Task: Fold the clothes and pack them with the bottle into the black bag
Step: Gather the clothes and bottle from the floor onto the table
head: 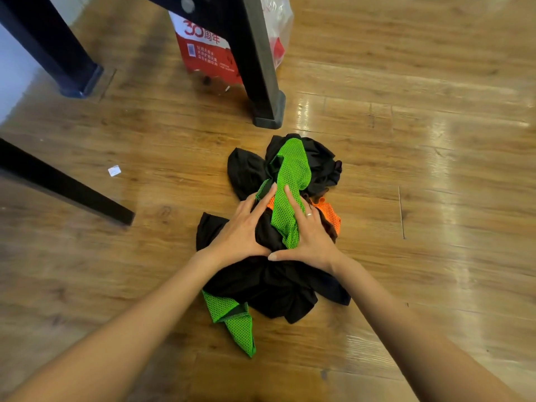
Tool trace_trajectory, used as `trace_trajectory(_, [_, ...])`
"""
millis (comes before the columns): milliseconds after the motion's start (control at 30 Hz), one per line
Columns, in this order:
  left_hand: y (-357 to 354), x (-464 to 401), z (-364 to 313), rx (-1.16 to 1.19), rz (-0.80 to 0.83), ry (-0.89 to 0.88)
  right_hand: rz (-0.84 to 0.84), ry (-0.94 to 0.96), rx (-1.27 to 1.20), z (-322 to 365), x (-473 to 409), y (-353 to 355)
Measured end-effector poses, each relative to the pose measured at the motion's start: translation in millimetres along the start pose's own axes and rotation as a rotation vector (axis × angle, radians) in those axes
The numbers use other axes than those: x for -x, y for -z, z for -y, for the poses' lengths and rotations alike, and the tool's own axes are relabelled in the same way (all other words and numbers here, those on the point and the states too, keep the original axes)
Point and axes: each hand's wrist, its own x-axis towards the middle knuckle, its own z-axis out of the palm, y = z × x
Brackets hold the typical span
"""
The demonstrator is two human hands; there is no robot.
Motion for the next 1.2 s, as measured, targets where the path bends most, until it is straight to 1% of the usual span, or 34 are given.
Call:
trace_trajectory(167, [0, -2, -8, 0.133, -0.017, -0.001, 0.008, -0.035, -0.058, 5, 2, 1])
trace_trajectory(267, [6, -4, -12, 0.214, -0.021, -0.019, 0.004, -0.071, -0.126, 9, 1, 2])
trace_trajectory(333, [12, -5, -16, 0.245, -0.018, -0.023, -0.016, -0.062, -0.201, 14, 0, 7])
trace_trajectory(433, [31, -4, -32, 0.258, -0.025, 0.009, -0.066, -0.012, -0.344, 36, 1, 24])
trace_trajectory(533, [64, 2, -61, 0.296, -0.029, 0.049, -0.064, 0.010, -0.383, 71, 3, 54])
trace_trajectory(700, [131, 17, -126, 0.365, -0.067, 0.060, -0.067, 0.015, -0.437, 148, 17, 114])
trace_trajectory(867, [209, 44, -204, 0.408, -0.174, 0.041, -0.067, 0.045, -0.425, 242, 33, 177])
trace_trajectory(1033, [305, 88, -290, 0.421, -0.282, 0.058, -0.040, 0.115, -0.404, 359, 53, 243])
trace_trajectory(1200, [414, 151, -380, 0.396, -0.420, 0.061, 0.033, 0.187, -0.375, 494, 80, 309])
